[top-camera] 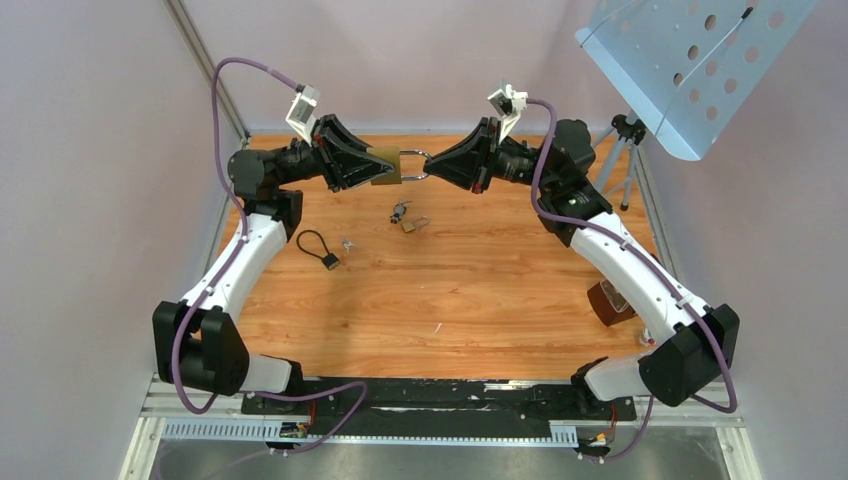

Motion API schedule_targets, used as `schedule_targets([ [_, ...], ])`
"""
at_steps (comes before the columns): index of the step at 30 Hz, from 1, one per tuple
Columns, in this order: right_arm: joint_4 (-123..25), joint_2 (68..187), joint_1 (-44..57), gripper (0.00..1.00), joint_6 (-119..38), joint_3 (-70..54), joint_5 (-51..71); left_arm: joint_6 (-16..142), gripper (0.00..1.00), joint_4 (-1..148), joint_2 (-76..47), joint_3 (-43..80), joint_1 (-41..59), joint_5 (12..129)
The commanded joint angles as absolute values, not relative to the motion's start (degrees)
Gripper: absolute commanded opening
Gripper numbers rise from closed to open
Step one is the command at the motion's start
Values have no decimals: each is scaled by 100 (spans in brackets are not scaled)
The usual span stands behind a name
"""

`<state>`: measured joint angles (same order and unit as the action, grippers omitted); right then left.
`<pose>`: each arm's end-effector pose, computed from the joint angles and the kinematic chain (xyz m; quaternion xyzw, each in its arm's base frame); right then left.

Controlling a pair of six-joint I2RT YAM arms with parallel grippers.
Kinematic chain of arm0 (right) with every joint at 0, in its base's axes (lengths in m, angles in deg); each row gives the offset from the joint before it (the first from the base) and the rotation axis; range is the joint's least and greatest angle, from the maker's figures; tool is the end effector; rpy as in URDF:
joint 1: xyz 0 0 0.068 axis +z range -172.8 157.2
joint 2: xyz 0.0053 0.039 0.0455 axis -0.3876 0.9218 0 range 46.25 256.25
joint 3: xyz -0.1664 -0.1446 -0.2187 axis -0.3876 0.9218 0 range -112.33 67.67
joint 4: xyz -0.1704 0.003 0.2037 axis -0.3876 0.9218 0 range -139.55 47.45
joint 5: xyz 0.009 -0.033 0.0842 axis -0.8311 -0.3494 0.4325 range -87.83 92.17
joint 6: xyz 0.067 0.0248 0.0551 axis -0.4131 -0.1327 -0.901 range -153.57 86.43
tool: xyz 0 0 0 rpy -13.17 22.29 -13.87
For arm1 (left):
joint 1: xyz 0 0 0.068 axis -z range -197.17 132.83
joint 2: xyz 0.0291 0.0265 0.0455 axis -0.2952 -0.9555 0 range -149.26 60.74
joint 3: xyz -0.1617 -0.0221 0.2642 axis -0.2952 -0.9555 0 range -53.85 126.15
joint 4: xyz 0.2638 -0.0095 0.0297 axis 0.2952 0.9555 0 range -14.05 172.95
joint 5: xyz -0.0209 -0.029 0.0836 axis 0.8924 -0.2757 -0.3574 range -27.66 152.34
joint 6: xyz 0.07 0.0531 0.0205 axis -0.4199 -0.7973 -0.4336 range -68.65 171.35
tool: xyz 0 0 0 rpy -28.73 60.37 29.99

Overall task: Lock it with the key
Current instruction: Lock the lock.

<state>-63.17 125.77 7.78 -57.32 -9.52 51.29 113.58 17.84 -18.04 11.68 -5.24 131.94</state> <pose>0.2625 0.2259 0.4858 -0.3553 0.5566 0.5556 0.5053 0.2681 -0.1339 0.4839 0.3431 0.5093 -0.6319 0.4728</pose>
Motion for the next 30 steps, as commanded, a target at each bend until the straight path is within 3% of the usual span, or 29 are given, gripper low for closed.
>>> schedule_targets([
  [1,-6979,12957,1550,0,-5932,-1130,5274,11073,0,1638,-1682,1106,371,12916],
  [20,-5237,13416,1894,0,-5072,-1948,6486,10329,0,2565,-1697,1427,718,12809],
  [30,-4572,12924,1750,0,-4518,-1406,5405,10023,0,2839,-1538,1348,636,12550],
])
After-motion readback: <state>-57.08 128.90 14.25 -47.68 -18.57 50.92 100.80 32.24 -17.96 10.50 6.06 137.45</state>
